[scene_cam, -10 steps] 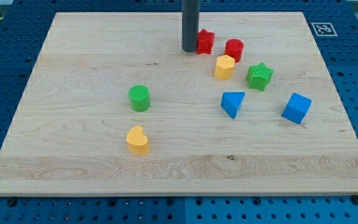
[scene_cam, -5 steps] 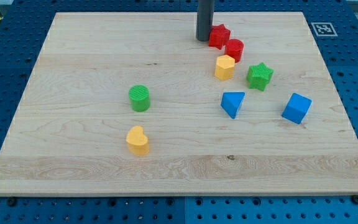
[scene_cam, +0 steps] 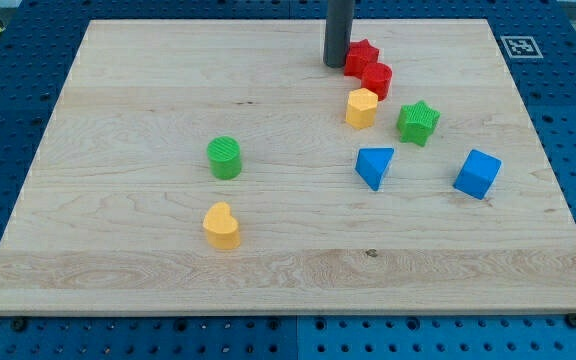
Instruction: Push the red star to the top right side of the board
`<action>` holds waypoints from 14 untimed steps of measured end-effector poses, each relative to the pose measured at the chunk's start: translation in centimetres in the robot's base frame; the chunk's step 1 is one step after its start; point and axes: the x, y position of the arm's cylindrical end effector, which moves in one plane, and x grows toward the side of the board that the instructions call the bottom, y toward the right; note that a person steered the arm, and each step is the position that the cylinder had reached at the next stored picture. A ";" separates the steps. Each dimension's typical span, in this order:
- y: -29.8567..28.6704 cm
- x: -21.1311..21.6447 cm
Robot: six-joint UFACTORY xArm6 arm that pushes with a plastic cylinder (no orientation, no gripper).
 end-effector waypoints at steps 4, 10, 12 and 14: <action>3.6 2.0; 7.5 -0.8; 9.2 -1.1; 9.5 -1.3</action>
